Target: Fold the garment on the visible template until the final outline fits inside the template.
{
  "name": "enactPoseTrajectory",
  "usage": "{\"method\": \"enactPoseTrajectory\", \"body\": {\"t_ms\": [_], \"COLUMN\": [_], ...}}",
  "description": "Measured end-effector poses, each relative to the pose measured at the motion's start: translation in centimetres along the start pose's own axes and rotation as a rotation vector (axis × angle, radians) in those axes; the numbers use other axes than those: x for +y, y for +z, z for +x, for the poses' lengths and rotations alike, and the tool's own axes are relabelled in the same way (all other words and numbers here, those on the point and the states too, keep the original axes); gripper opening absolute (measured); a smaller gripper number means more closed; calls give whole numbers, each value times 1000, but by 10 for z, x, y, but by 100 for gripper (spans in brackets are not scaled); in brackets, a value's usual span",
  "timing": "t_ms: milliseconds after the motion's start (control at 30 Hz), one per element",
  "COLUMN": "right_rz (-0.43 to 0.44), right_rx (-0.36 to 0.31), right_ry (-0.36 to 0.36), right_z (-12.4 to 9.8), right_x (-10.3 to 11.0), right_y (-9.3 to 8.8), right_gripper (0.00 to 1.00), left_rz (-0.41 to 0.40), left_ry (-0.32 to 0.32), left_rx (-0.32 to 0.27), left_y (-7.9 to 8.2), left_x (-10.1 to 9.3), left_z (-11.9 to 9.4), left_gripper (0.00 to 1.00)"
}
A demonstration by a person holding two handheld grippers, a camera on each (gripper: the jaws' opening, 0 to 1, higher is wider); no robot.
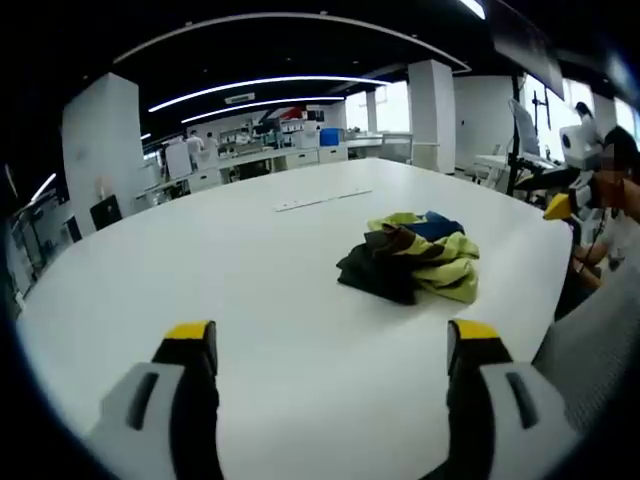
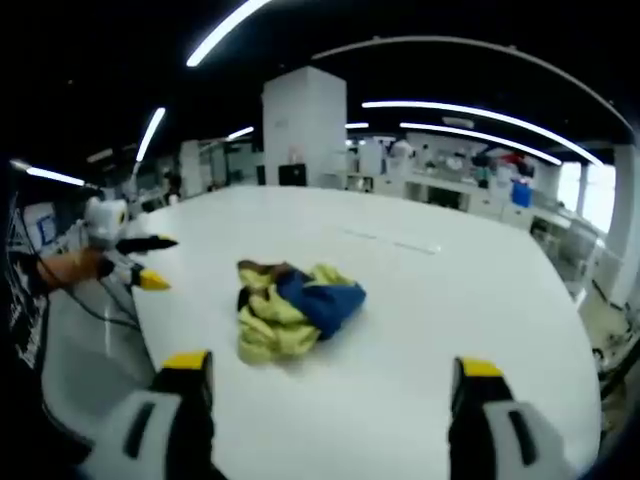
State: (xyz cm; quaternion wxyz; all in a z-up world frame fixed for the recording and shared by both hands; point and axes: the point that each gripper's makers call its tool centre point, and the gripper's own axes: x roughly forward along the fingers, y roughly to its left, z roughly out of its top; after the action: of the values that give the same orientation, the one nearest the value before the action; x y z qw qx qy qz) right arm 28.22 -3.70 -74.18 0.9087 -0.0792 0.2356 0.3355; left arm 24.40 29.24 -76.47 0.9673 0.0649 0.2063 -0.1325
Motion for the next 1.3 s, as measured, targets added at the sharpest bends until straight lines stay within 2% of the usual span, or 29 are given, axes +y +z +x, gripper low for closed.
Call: {"method": "enactPoseTrajectory", "body": {"t_ms": [800, 967, 1133, 1300], "right_rz": [-7, 1, 24, 15], "right_rx": [9, -8, -35, -44], "right_ry": [8, 12, 21, 25], "right_z": [2, -1, -5, -4], "right_x": [3, 4, 4, 3], "right_y": [-1, 5, 18, 27], "right_gripper": [99, 99, 99, 99], "left_rz": [14, 20, -17, 9], "left_ry": [-4, -17, -41, -67], "left_rx": [21, 22, 18, 19], "left_y": [-6, -7, -9, -3], "left_x": [4, 5, 8, 11], "left_z": [1, 2, 1, 1], "left_gripper": [91, 89, 86, 84]}}
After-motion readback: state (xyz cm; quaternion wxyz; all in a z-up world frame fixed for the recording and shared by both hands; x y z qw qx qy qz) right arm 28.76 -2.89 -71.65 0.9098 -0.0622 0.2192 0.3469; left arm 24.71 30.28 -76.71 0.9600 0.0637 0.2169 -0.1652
